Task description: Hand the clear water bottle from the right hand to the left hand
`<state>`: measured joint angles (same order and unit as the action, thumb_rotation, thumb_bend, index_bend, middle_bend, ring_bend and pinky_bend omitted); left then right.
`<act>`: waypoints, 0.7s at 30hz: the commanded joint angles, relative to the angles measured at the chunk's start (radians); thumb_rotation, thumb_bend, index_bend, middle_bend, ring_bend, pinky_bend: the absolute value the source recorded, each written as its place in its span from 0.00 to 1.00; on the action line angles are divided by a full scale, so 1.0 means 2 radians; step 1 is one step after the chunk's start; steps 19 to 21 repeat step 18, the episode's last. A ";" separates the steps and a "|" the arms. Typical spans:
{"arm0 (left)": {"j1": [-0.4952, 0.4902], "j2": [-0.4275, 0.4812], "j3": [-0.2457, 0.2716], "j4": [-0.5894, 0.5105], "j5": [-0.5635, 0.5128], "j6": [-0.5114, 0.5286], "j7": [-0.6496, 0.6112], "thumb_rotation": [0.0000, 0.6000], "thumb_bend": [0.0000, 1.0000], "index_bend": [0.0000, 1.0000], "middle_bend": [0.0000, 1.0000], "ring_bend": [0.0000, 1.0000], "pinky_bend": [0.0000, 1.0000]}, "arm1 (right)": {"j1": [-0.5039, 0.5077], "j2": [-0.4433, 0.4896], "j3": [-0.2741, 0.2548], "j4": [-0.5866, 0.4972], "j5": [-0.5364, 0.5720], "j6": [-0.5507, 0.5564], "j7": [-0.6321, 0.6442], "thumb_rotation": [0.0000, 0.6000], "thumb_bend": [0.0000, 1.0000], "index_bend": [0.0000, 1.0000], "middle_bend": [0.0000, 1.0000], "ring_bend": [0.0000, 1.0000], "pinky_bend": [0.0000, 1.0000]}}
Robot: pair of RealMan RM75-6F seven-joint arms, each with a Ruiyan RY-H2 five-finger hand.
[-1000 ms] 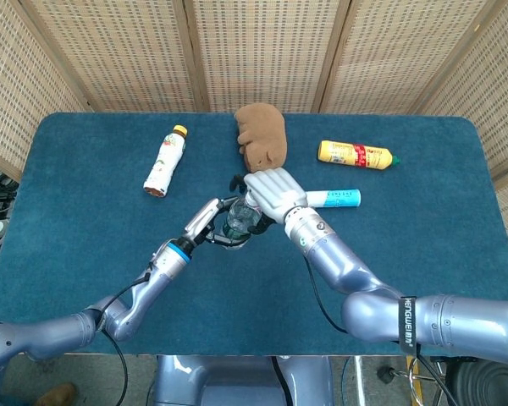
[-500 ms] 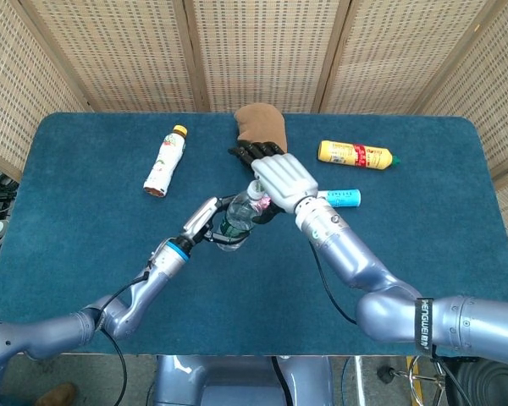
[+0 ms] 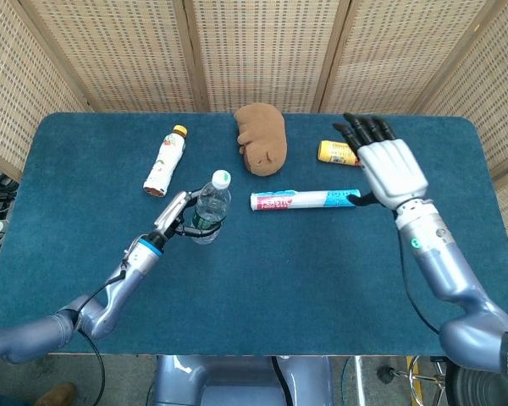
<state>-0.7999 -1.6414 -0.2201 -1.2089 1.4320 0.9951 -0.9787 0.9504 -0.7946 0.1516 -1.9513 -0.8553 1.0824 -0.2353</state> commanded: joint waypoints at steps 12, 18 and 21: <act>0.026 0.036 0.019 -0.057 0.023 0.035 0.001 1.00 0.50 0.72 0.55 0.56 0.51 | -0.248 -0.156 -0.136 0.202 -0.218 0.161 0.071 1.00 0.00 0.00 0.00 0.00 0.00; 0.029 0.041 0.022 -0.080 0.021 0.038 0.019 1.00 0.50 0.72 0.55 0.56 0.51 | -0.289 -0.186 -0.142 0.228 -0.243 0.180 0.062 1.00 0.00 0.00 0.00 0.00 0.00; 0.029 0.041 0.022 -0.080 0.021 0.038 0.019 1.00 0.50 0.72 0.55 0.56 0.51 | -0.289 -0.186 -0.142 0.228 -0.243 0.180 0.062 1.00 0.00 0.00 0.00 0.00 0.00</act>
